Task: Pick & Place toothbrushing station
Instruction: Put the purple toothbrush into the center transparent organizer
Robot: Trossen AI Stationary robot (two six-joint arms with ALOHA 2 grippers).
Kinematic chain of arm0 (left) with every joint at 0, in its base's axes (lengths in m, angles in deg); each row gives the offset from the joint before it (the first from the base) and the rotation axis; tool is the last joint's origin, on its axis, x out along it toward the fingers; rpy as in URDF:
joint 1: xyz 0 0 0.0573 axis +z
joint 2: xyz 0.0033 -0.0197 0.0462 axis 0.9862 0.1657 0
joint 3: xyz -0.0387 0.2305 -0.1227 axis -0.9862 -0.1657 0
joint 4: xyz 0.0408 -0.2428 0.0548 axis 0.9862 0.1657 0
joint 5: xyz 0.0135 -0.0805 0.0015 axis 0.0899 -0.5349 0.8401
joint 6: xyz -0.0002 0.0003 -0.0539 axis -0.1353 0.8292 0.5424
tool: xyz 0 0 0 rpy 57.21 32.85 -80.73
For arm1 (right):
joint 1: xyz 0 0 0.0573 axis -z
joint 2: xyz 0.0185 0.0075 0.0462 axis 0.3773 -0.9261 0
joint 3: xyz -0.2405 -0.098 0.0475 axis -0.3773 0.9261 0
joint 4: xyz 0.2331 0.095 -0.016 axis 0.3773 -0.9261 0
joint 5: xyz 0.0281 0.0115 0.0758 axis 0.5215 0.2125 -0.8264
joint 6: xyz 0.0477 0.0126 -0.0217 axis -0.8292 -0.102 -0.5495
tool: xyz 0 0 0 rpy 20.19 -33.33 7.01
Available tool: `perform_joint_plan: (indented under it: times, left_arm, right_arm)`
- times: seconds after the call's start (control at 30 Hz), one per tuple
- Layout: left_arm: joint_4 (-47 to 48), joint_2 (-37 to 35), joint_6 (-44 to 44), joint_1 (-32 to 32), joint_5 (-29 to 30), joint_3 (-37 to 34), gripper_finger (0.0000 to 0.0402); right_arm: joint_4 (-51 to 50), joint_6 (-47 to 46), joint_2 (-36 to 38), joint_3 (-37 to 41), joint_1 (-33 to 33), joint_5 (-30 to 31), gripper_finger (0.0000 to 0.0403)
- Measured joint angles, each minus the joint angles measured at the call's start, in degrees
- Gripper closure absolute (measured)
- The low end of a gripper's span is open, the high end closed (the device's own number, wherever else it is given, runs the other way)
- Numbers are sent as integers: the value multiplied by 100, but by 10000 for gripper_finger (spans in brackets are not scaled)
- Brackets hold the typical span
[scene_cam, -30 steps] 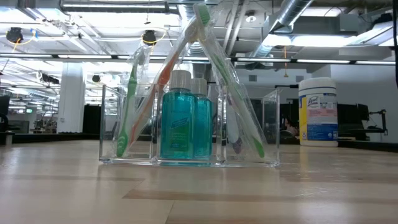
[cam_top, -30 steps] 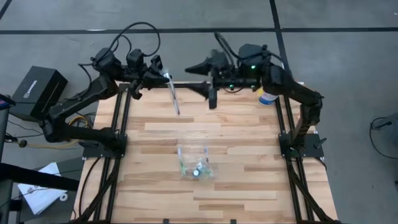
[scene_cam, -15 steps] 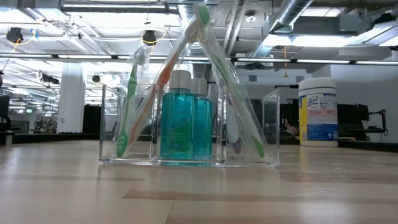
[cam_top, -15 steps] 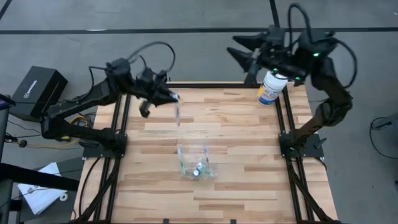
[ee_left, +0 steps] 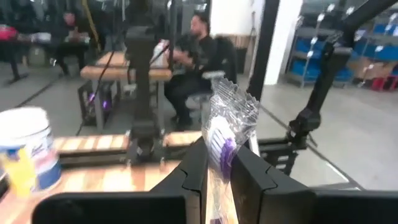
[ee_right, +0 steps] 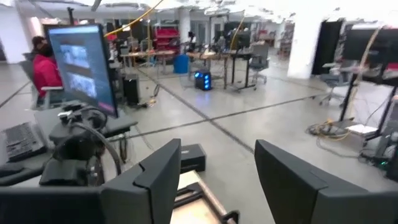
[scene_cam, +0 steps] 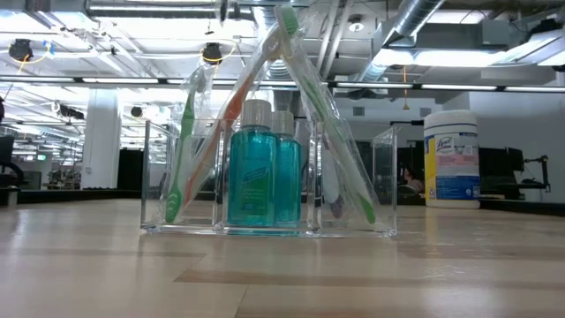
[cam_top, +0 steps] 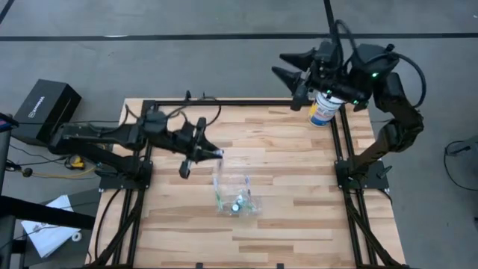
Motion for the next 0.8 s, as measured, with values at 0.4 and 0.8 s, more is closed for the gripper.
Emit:
perform_joint_plan:
  times: [0.4,0.8]
  left_arm:
    - [-1913,4,177,-1552,2395,-1311,368]
    - [-3285,382,206,-2727,4260,-2431,368]
  right_arm:
    - [22,-91,-54,10,-458,-21,210]
    - [-80,4,-56,10,-1142,-69,208]
